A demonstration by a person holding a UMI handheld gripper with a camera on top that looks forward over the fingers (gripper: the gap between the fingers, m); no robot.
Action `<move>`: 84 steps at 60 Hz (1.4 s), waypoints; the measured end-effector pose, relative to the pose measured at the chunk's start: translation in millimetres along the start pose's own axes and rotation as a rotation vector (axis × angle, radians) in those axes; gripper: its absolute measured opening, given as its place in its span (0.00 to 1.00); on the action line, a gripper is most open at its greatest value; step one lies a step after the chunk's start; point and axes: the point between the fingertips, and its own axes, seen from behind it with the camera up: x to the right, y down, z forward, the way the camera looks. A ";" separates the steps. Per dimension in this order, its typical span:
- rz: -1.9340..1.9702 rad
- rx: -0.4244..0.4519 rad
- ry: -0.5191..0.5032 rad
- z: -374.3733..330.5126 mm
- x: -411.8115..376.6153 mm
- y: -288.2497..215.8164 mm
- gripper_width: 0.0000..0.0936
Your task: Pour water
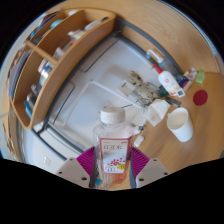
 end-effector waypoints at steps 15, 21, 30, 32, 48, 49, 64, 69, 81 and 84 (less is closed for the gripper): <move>0.519 0.034 0.022 21.2 54.5 -57.7 0.50; 0.679 0.009 0.009 27.3 60.0 -59.6 0.51; 0.888 -0.010 0.003 35.7 67.0 -60.4 0.51; 0.928 -0.013 0.006 35.7 68.5 -60.7 0.51; 1.189 -0.046 0.008 46.6 75.2 -55.0 0.51; 1.199 -0.049 0.013 46.7 76.3 -54.0 0.51; 1.077 -0.099 0.034 42.5 74.9 -48.4 0.52; 0.887 -0.118 0.020 36.7 62.3 -62.4 0.52; 0.214 -0.164 0.033 11.9 40.4 -127.5 0.52; 0.040 -0.156 0.071 7.1 47.9 -148.3 0.52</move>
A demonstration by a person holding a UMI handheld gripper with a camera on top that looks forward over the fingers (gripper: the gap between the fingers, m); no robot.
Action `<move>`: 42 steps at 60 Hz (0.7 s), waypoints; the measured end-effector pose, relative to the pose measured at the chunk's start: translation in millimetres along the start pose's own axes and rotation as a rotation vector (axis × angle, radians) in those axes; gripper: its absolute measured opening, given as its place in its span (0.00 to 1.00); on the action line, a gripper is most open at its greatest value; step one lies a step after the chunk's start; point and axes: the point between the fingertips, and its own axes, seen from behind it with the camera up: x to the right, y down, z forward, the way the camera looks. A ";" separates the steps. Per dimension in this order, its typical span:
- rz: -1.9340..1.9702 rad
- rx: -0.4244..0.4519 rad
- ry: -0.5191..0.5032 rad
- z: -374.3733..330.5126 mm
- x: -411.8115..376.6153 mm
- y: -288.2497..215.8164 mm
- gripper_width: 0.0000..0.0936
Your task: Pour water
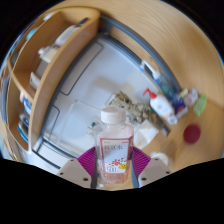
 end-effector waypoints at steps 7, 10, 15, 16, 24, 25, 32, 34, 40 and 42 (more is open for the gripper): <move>-0.329 0.087 0.138 -11.7 28.3 -53.0 0.53; -0.416 0.122 0.171 -13.0 39.2 -68.7 0.53; -0.556 0.163 0.253 -12.1 69.0 -87.6 0.53; -0.586 0.170 0.270 -12.0 75.6 -91.3 0.53; -0.784 0.201 0.391 -10.0 124.0 -108.7 0.53; -0.800 0.204 0.399 -8.8 128.6 -109.7 0.53; -0.858 0.185 0.417 1.8 160.8 -103.7 0.54; -0.862 0.172 0.418 5.9 169.1 -101.2 0.54; -0.867 0.168 0.416 11.3 189.7 -94.5 0.54; -0.871 0.171 0.419 12.2 195.9 -94.2 0.54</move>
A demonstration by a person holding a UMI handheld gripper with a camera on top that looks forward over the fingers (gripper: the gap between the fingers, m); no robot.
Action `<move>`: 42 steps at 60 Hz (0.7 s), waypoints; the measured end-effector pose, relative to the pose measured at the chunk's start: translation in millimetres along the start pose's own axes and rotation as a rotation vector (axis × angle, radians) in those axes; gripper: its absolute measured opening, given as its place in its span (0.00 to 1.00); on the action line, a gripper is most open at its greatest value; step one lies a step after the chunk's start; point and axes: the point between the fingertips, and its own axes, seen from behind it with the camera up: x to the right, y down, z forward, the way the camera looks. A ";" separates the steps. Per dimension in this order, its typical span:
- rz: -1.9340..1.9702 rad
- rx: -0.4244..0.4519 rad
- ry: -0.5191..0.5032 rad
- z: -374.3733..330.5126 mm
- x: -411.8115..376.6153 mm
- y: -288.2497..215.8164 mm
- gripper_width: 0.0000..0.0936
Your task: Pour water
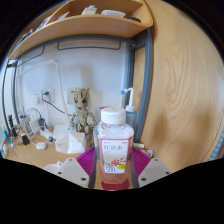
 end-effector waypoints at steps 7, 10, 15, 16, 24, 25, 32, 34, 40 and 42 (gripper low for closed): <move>-0.011 0.018 -0.010 7.8 1.7 17.2 0.56; -0.004 0.015 -0.022 10.4 0.5 27.0 0.57; 0.006 0.009 -0.039 12.2 0.5 41.8 0.59; 0.012 0.020 -0.041 10.6 0.4 40.3 0.60; 0.075 0.060 -0.046 8.1 2.9 44.5 0.63; 0.079 0.061 -0.046 7.9 3.1 45.3 0.64; 0.090 -0.012 -0.036 5.1 2.7 65.6 0.69; 0.083 -0.019 -0.038 2.8 1.1 67.7 0.74; 0.053 -0.044 -0.065 -11.7 -3.3 75.6 0.85; 0.039 -0.062 -0.066 -18.6 -3.9 83.1 0.85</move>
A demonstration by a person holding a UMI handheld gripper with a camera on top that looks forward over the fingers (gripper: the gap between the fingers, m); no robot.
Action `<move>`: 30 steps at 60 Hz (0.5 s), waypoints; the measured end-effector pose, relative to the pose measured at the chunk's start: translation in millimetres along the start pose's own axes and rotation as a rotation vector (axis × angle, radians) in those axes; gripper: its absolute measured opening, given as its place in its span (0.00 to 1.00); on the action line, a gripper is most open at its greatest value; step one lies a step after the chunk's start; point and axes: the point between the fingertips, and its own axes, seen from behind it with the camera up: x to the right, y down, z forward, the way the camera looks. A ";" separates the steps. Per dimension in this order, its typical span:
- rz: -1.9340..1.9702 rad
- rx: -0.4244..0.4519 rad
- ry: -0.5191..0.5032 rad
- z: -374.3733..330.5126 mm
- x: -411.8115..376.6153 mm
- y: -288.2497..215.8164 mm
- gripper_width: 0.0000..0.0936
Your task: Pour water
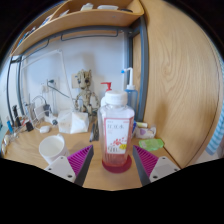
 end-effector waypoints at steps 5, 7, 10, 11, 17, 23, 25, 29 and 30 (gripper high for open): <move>-0.011 -0.079 -0.004 -23.1 -1.0 22.2 0.85; -0.012 -0.107 -0.009 -33.6 -2.6 28.3 0.85; -0.009 -0.136 -0.015 -52.2 -3.9 30.4 0.85; -0.006 -0.143 -0.017 -58.2 -4.5 29.8 0.85; -0.003 -0.184 -0.050 -92.4 -8.8 21.2 0.85; -0.011 -0.196 -0.077 -123.1 -11.0 3.8 0.85; -0.012 -0.198 -0.091 -132.9 -13.4 -2.0 0.84; -0.018 -0.197 -0.122 -151.9 -19.9 -14.3 0.84; -0.018 -0.193 -0.124 -156.6 -20.6 -17.6 0.84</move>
